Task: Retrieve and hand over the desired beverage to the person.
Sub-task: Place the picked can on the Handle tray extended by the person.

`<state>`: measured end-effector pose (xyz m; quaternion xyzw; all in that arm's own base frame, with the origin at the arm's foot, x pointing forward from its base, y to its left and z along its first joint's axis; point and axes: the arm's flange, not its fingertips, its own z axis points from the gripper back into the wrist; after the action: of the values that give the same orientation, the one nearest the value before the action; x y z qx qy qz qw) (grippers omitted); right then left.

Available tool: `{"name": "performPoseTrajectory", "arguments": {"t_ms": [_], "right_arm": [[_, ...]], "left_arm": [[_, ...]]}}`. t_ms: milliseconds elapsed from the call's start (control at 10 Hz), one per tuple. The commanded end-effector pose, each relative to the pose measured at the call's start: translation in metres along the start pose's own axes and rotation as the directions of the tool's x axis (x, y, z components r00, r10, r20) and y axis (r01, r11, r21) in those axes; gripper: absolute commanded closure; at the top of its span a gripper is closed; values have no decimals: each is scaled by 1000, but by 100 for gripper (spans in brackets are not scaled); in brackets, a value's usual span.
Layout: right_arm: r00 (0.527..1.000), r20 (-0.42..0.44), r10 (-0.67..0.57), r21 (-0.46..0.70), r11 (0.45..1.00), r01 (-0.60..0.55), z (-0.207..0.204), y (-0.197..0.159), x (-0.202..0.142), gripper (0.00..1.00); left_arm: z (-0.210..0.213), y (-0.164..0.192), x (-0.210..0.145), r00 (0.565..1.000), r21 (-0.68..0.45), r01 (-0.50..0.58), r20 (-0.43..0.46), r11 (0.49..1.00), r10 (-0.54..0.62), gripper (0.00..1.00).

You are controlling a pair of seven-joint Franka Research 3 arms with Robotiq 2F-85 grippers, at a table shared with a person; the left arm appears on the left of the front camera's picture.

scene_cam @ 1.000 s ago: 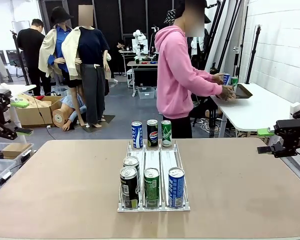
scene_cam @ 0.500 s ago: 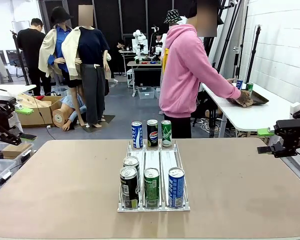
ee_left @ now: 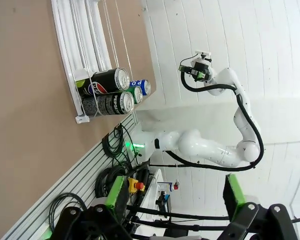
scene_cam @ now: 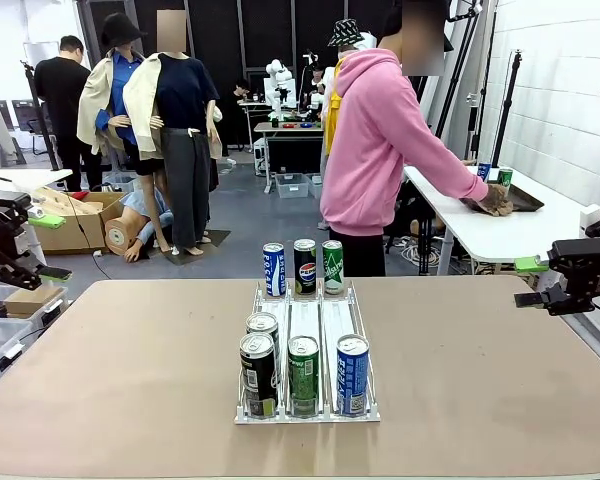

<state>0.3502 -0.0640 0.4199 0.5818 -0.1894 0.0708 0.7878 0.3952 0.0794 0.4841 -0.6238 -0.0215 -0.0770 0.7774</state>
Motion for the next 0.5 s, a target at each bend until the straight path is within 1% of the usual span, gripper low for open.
{"name": "performPoseTrajectory", "arguments": {"t_ms": [0, 400], "right_arm": [[1000, 3, 2, 10, 1000, -2, 0, 0, 0, 0], [1000, 3, 2, 10, 1000, -2, 0, 0, 0, 0]], "left_arm": [[1, -4, -1, 1000, 2, -2, 8, 1000, 2, 0], [1, -4, -1, 1000, 2, -2, 8, 1000, 2, 0]]}}
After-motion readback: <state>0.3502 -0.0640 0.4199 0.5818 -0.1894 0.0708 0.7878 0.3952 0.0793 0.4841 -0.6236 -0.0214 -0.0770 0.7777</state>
